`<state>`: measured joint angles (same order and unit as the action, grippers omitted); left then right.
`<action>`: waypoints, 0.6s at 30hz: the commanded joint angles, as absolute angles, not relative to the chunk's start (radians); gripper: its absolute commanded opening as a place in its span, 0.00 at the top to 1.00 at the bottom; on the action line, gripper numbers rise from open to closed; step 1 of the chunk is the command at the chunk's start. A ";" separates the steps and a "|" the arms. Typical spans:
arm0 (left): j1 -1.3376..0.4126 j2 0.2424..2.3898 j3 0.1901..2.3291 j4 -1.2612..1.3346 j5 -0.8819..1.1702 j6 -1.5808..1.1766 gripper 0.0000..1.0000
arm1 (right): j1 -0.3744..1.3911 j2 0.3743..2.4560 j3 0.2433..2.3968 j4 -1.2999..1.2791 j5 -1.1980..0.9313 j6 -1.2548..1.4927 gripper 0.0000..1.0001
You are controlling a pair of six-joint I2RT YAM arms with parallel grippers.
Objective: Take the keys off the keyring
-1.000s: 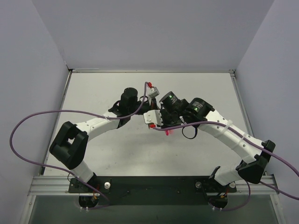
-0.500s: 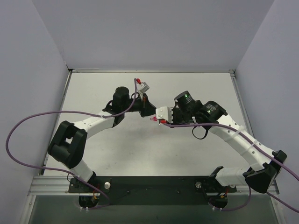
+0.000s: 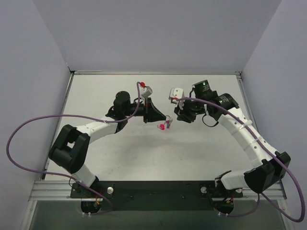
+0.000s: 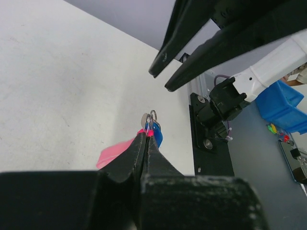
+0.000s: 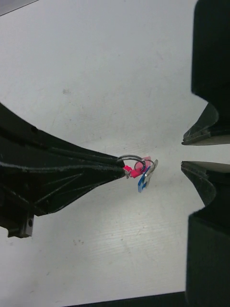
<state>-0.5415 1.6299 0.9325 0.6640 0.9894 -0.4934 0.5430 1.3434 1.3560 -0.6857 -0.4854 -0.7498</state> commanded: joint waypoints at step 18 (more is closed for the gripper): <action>-0.552 1.565 0.937 0.730 1.038 -0.482 1.00 | 0.387 1.480 1.425 -0.655 -1.054 -0.509 0.78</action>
<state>-0.5480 1.6028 0.9325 0.6727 1.0111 -0.4919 0.4065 1.4712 1.4021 -0.6640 -0.9791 -0.5228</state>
